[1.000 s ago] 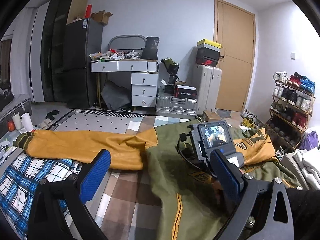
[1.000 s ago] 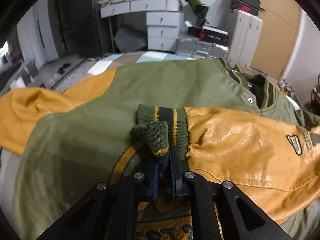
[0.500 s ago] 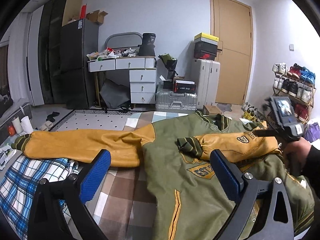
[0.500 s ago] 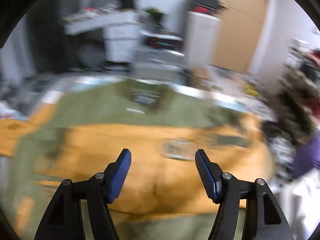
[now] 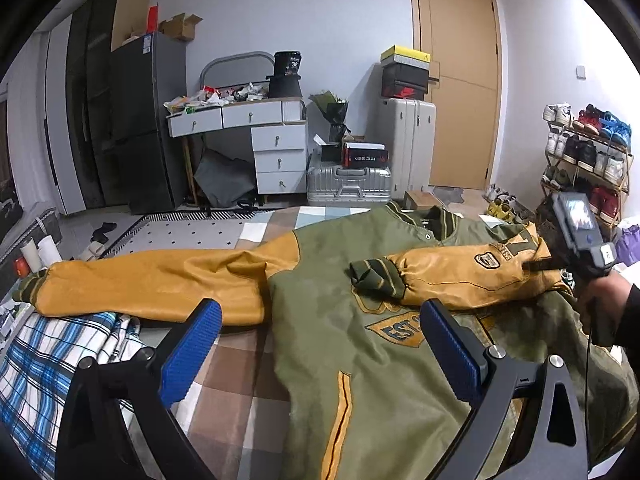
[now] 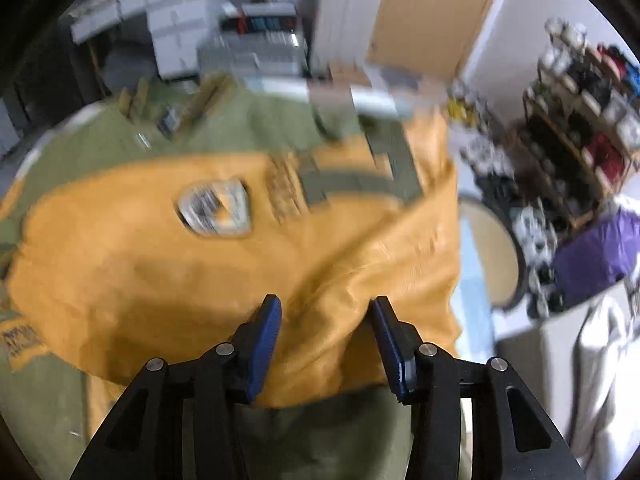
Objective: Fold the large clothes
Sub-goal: 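Fold the held sleeve across the jacket chest with the right tool, then release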
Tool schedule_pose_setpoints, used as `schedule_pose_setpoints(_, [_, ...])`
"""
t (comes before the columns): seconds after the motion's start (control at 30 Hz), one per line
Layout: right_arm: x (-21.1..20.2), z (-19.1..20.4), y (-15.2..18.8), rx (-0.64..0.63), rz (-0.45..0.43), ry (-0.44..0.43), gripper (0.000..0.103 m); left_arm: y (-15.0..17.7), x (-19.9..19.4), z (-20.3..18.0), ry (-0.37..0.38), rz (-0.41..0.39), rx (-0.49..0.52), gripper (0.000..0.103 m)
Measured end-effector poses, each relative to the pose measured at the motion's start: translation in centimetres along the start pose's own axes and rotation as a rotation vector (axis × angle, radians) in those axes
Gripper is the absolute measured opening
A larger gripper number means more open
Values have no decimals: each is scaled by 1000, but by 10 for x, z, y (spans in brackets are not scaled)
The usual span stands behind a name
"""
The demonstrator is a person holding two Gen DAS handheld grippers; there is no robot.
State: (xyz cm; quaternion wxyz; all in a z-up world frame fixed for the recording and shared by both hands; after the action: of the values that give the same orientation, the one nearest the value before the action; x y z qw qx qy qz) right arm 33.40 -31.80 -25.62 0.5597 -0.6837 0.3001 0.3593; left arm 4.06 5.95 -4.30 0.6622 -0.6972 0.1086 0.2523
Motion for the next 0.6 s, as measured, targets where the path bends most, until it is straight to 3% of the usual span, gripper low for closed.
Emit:
schedule_pose_setpoints(0.07, [-15,13,-5,10,-52,-101,47,-1,0,-1,1,3,-3,97])
schedule_pose_setpoints(0.13, [-6,32,3,-16,5,-142,45,0,0,-5,3,5,-1,97])
schedule_pose_setpoints(0.2, [14,51,14,-78,89,-119,45,0,-1,-8,4,6,5,97])
schedule_pose_setpoints(0.23, [20,61,20,-123,84,-65,45,-1,-2,-9,3,4,9,97])
schedule_pose_setpoints(0.37, [-3,78,22,-138,21,18,43,-1,-4,-10,-5,-7,24,97])
schedule_pose_setpoints(0.47, [-59,97,27,-128,-108,6,44,-3,-1,-7,-5,0,8,97])
schedule_pose_setpoints(0.6, [-138,126,41,-132,-263,-7,71,-4,-1,-4,-6,1,-16,97])
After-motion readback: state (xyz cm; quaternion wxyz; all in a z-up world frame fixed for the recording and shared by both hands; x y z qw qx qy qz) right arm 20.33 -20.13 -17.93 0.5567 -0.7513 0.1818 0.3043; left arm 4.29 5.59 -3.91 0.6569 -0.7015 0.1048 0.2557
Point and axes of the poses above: each gripper's, at about its wrist camera, not at the fingertips, and x roughly the way its jaws point, z to its left, y to its underside, the point moved 4 cm from there along x, roughly the way its jaws point, and after that the axes turned 1 degree about -y, right-handed, at the moved point
